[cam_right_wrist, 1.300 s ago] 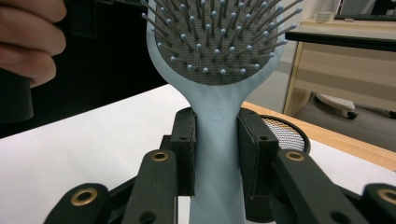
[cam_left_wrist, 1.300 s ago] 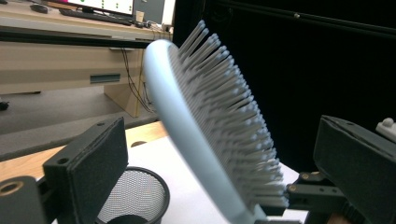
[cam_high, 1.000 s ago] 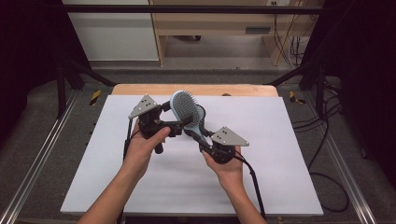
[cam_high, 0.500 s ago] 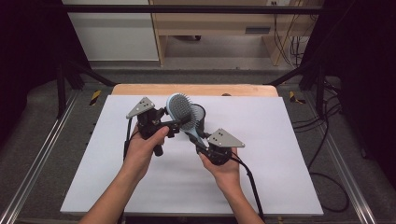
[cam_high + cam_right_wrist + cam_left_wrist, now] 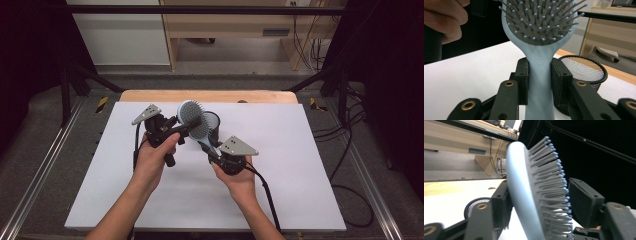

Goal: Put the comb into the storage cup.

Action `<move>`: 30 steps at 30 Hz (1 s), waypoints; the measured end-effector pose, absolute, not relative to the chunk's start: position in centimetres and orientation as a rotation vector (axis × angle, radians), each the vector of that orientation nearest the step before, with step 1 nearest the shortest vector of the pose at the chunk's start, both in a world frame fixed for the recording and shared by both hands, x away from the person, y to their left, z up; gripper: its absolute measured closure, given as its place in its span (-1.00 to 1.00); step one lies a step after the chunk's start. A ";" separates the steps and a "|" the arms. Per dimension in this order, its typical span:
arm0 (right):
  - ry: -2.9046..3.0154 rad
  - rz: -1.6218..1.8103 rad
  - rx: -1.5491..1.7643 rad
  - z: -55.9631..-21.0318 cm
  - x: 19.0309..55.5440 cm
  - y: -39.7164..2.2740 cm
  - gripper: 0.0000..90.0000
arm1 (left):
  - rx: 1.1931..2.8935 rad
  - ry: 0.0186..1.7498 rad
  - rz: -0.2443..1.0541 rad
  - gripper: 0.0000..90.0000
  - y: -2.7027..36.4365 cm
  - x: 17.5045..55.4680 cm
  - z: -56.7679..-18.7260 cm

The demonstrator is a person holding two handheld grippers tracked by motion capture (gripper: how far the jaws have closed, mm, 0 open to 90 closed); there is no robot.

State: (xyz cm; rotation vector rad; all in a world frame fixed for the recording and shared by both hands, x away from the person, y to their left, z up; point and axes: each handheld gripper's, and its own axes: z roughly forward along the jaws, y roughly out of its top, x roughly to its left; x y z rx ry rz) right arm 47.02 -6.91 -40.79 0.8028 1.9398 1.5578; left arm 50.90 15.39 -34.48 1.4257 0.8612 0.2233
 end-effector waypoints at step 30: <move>2.037 1.518 0.860 -41.7 47.4 -6.3 0.55 | 1.383 0.891 0.139 0.15 15.7 50.8 -35.8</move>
